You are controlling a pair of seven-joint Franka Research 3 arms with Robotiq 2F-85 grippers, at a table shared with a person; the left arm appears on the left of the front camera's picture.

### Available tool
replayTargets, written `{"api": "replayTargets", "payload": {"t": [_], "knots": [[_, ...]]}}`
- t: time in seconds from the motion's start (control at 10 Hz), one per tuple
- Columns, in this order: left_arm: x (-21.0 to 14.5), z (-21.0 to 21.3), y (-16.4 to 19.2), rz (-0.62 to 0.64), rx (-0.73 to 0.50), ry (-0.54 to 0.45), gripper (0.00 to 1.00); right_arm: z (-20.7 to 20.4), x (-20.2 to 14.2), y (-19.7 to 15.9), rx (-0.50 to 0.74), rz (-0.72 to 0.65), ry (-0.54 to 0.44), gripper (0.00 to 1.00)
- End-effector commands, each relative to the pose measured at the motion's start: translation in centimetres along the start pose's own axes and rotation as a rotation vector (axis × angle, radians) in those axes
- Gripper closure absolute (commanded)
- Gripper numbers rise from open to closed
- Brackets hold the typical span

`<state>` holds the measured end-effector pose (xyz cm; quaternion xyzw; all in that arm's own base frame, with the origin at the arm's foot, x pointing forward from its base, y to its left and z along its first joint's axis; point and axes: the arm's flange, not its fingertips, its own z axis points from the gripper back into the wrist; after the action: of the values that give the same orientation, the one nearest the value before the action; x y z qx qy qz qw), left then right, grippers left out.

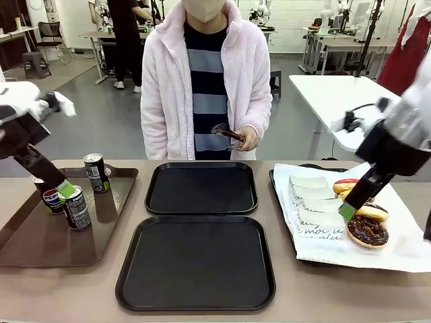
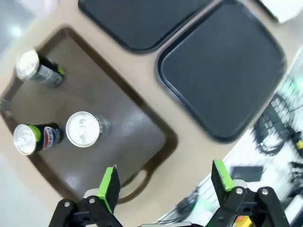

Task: Set up donuts and drinks on trays.
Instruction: Pick up one Pepsi coke and place it on the Flat Tray.

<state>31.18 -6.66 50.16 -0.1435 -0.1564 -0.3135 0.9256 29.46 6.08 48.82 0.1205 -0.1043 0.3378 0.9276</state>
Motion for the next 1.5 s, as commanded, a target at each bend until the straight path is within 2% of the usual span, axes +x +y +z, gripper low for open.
{"api": "replayTargets", "payload": {"t": [0.0, 0.2, 0.3, 0.6, 0.7, 1.0, 1.2, 1.4], "knots": [[-2.0, 1.6, 3.8, 0.29, -0.187, -0.139, 0.0, 2.2, -3.2, -5.5, 0.317, -0.196, -0.29, 0.0], [-4.7, 2.1, 8.6, 0.447, -0.321, -0.188, 0.0, 4.6, -7.5, -11.3, 0.519, -0.335, -0.511, 0.0], [-6.6, 2.5, 11.0, 0.53, -0.353, -0.2, 0.0, 5.6, -10.3, -14.1, 0.606, -0.392, -0.585, 0.0], [-11.7, 3.7, 16.5, 0.729, -0.451, -0.312, 0.0, 6.8, -16.1, -19.4, 0.778, -0.508, -0.614, 0.0], [-13.5, 4.1, 17.8, 0.769, -0.487, -0.338, 0.0, 6.6, -18.0, -20.5, 0.819, -0.528, -0.567, 0.0], [-17.6, 5.4, 20.6, 0.839, -0.56, -0.396, 0.0, 5.6, -21.9, -22.0, 0.819, -0.63, -0.474, 0.0], [-20.0, 5.6, 21.7, 0.894, -0.612, -0.441, 0.0, 4.3, -24.2, -22.9, 0.825, -0.7, -0.498, 0.0], [-21.4, 5.3, 22.1, 0.909, -0.634, -0.44, 0.0, 3.1, -25.4, -23.5, 0.835, -0.733, -0.501, 0.0]]}}
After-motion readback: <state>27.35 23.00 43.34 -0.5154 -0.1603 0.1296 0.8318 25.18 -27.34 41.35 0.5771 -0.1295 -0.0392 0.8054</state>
